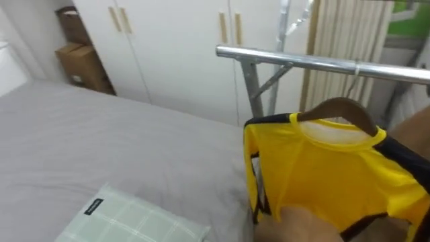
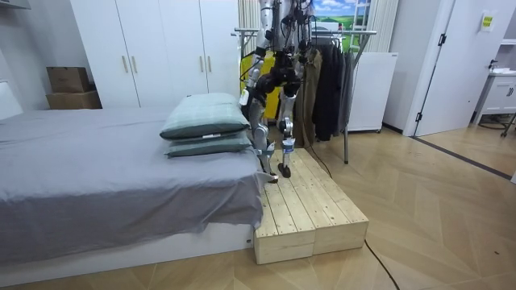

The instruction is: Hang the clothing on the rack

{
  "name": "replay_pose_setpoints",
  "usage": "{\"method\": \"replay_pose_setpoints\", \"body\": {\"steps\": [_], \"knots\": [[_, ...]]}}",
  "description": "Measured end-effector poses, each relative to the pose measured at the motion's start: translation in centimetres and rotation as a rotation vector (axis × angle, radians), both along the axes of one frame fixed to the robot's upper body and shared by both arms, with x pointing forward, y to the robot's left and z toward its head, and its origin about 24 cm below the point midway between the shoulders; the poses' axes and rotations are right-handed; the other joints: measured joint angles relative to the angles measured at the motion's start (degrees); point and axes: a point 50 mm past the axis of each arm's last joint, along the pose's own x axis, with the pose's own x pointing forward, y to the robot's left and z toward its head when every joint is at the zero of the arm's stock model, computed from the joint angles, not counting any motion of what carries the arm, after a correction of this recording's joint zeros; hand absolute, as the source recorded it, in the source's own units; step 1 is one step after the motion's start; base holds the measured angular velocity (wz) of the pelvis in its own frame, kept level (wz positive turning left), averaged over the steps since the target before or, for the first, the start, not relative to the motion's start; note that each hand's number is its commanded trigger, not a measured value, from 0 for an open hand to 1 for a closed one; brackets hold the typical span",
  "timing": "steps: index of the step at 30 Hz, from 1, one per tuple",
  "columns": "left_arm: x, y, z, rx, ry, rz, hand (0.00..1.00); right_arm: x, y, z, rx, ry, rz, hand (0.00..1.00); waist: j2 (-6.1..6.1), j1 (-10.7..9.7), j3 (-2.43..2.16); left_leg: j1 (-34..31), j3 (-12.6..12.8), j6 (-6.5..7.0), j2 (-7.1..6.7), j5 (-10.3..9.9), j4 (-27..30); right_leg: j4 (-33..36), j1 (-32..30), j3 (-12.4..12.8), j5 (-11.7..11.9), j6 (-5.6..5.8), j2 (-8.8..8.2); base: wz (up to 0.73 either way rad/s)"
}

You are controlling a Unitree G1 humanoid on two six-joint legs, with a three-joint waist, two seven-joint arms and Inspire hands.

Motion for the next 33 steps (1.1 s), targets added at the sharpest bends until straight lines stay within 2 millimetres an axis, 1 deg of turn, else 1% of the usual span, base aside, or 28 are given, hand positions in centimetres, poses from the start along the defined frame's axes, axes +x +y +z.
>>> {"method": "replay_pose_setpoints", "body": {"steps": [1,2,3,4,5,6,8,10,12,13,14,16,17,18,19,20,21,22,23,24,25,26,27,28,29,30,31,33], "knots": [[-0.1,0.1,0.0,0.003,-0.002,0.015,0.0,-0.3,-0.1,0.0,0.0,0.008,-0.014,0.0,-0.27,0.0,0.11,0.0,0.4,-0.14,-0.01,-0.1,0.0,0.0,1.0,-2.0,-0.5,0.34,-0.17,1.05],[-0.1,0.2,0.0,0.009,-0.004,0.021,0.0,-0.7,-0.2,-0.1,-0.001,0.017,-0.021,0.0,-0.51,-0.3,0.09,0.1,1.3,-0.15,-0.02,-0.3,0.1,-0.1,2.1,-4.1,-0.9,0.79,-0.4,0.89],[-0.1,0.2,0.0,0.014,-0.007,0.02,0.0,-0.9,-0.2,-0.1,-0.002,0.023,-0.024,0.0,-0.64,-0.5,0.13,0.2,1.6,-0.11,-0.08,-0.3,0.1,-0.3,2.7,-5.1,-1.1,0.92,-0.43,0.85],[0.1,0.3,0.1,0.022,-0.012,0.022,0.0,-1.3,-0.2,-0.2,0.001,0.039,-0.025,0.0,-1.03,-0.4,0.2,0.8,2.9,-0.12,-0.19,-0.4,-0.4,-0.7,3.7,-6.2,-1.3,1.32,-0.44,0.54],[0.1,0.4,0.1,0.027,-0.012,0.021,0.0,-1.3,-0.1,-0.3,0.004,0.045,-0.025,0.0,-1.2,-0.4,0.17,1.2,3.6,-0.12,-0.2,-0.4,-0.8,-1.0,4.2,-6.8,-1.4,1.42,-0.45,0.53],[0.2,0.6,0.1,0.033,-0.013,0.019,0.0,-1.4,0.1,-0.3,0.009,0.048,-0.02,0.0,-1.55,-0.5,0.24,1.4,4.1,-0.12,-0.35,-0.4,-1.0,-1.5,5.0,-7.9,-1.5,1.68,-0.45,0.43],[0.5,1.1,0.2,0.046,-0.019,0.014,0.0,-1.5,0.1,-0.4,0.016,0.061,-0.011,0.0,-2.05,-0.6,0.21,1.4,3.9,-0.13,-0.7,-0.4,-1.4,-2.0,5.8,-9.5,-1.6,1.86,-0.45,0.44],[0.9,1.7,0.3,0.06,-0.027,0.007,0.0,-1.7,0.1,-0.5,0.017,0.074,-0.012,0.0,-2.64,-0.9,0.33,1.3,3.9,-0.12,-1.17,-0.4,-1.9,-2.1,6.7,-11.4,-1.6,2.25,-0.62,0.42],[1.1,1.7,0.3,0.071,-0.027,0.007,0.0,-1.6,0.1,-0.6,0.016,0.083,-0.014,0.0,-2.79,-0.9,0.3,0.9,3.8,-0.05,-1.57,-0.4,-2.5,-1.8,6.7,-12.7,-1.3,2.73,-0.9,0.34],[1.3,1.7,0.3,0.074,-0.027,0.007,0.0,-1.6,0.0,-0.6,0.01,0.091,-0.018,0.0,-2.79,-1.0,0.42,0.8,3.1,0.06,-2.23,-0.4,-3.5,-1.0,7.0,-13.2,-1.2,2.92,-1.41,0.36],[1.4,1.7,0.3,0.075,-0.027,0.007,0.0,-1.6,-0.1,-0.6,0.006,0.095,-0.021,0.0,-2.78,-1.0,0.44,0.8,2.6,0.09,-2.45,-0.4,-3.9,-0.6,7.0,-13.2,-1.1,3.18,-1.59,0.44],[1.5,1.8,0.3,0.083,-0.031,0.004,0.0,-1.8,-0.3,-0.6,-0.007,0.104,-0.041,0.0,-2.91,-1.3,0.49,0.9,1.1,0.77,-3.7,-0.2,-5.2,1.4,7.3,-12.9,-0.9,3.44,-2.82,0.58],[1.6,1.8,0.3,0.087,-0.033,0.002,0.0,-1.9,-0.4,-0.6,-0.011,0.104,-0.047,0.0,-3.0,-1.3,0.53,0.9,1.0,1.14,-4.13,0.0,-5.4,2.2,7.3,-12.8,-0.9,3.44,-3.37,0.8],[1.6,1.8,0.3,0.091,-0.036,-0.003,0.0,-2.0,-0.6,-0.6,-0.024,0.109,-0.055,0.0,-2.94,-1.6,0.66,0.9,0.3,1.86,-4.72,0.0,-5.5,4.3,7.4,-12.2,-0.9,3.51,-4.35,0.97],[1.6,1.7,0.3,0.094,-0.042,-0.003,0.0,-2.5,-0.8,-0.6,-0.03,0.118,-0.079,0.0,-2.94,-1.8,0.68,1.0,-1.4,2.59,-5.4,-0.2,-5.6,7.7,7.0,-8.8,-0.8,3.48,-5.14,1.05],[1.6,1.7,0.3,0.095,-0.045,-0.002,0.0,-2.6,-0.8,-0.6,-0.03,0.119,-0.096,0.0,-2.81,-1.9,0.69,1.1,-2.8,2.96,-5.85,-0.3,-5.7,10.1,6.2,-6.0,-0.7,3.34,-5.56,1.13],[1.7,1.7,0.3,0.096,-0.05,-0.006,0.0,-2.9,-0.9,-0.6,-0.022,0.118,-0.137,0.0,-1.76,-2.6,0.77,1.6,-6.6,3.53,-5.83,-0.5,-5.6,14.1,3.7,1.5,-0.6,1.84,-5.43,1.24],[1.9,1.9,0.3,0.109,-0.057,-0.004,0.0,-2.8,-0.5,-0.7,-0.006,0.11,-0.161,0.0,-1.99,-3.1,0.73,0.6,-10.1,3.73,-5.91,-0.6,-4.7,12.2,2.1,9.2,-2.2,1.62,-3.27,1.43],[2.2,2.0,0.4,0.121,-0.067,-0.003,0.0,-2.3,-0.3,-0.7,0.0,0.099,-0.165,0.0,-2.03,-3.2,0.74,-0.7,-13.1,3.87,-6.11,-0.6,-4.2,7.6,0.0,14.5,-2.6,1.74,-1.07,1.27],[2.3,2.0,0.4,0.126,-0.068,-0.003,0.0,-2.2,-0.3,-0.7,-0.003,0.096,-0.166,0.0,-2.02,-3.5,0.74,-1.2,-14.6,3.88,-6.26,-0.7,-3.9,5.3,-0.9,16.5,-2.3,1.83,-0.33,1.24],[2.3,2.1,0.4,0.137,-0.066,0.005,0.0,-2.4,-0.4,-0.7,-0.013,0.102,-0.175,0.0,-2.33,-3.6,0.82,-1.3,-17.5,3.87,-7.08,-0.7,-3.5,0.3,-2.5,20.5,0.3,2.56,0.55,1.5],[2.3,2.1,0.3,0.134,-0.065,0.023,0.0,-3.0,-0.6,-0.7,-0.033,0.117,-0.185,0.0,-2.56,-4.2,0.46,-1.6,-20.2,3.65,-8.04,-1.0,-2.9,0.1,-1.9,21.3,3.7,3.11,0.63,1.35],[2.3,2.1,0.4,0.131,-0.073,0.034,0.0,-3.3,-0.7,-0.7,-0.043,0.124,-0.193,0.0,-2.62,-3.7,0.03,-1.6,-20.5,3.64,-8.2,-1.0,-3.0,-0.6,-1.1,20.4,3.6,3.14,0.54,0.98],[2.4,2.1,0.4,0.13,-0.087,0.05,0.0,-3.0,-0.9,-0.6,-0.056,0.12,-0.202,0.0,-2.53,-2.6,0.13,-1.5,-21.3,3.53,-8.56,-1.1,-3.3,-2.7,0.5,19.4,2.8,3.8,0.67,0.39],[2.4,2.1,0.4,0.129,-0.09,0.066,0.0,-3.0,-0.9,-0.6,-0.062,0.123,-0.204,0.0,-2.41,-2.6,0.15,-1.5,-21.9,3.52,-8.69,-1.1,-3.4,-3.3,1.2,18.8,2.9,3.85,0.85,0.5],[2.4,2.1,0.4,0.133,-0.094,0.088,0.0,-2.8,-1.0,-0.6,-0.066,0.119,-0.204,0.0,-2.13,-2.6,0.16,-1.3,-23.3,3.49,-9.19,-1.1,-3.6,-4.0,2.3,18.0,2.8,4.05,1.12,0.41],[2.2,2.2,0.4,0.138,-0.1,0.106,0.0,-2.6,-0.9,-0.6,-0.062,0.115,-0.202,0.0,-1.94,-1.9,0.06,-1.0,-23.9,3.45,-9.45,-1.1,-4.0,-4.1,3.0,17.8,2.7,4.13,1.12,0.32],[1.8,2.4,0.5,0.142,-0.108,0.154,0.0,-2.1,-0.7,-0.6,-0.054,0.108,-0.187,0.0,-1.98,-1.3,0.09,-1.0,-24.5,3.42,-9.72,-1.0,-4.2,-4.3,3.6,17.3,2.6,4.25,1.06,0.22]]}}
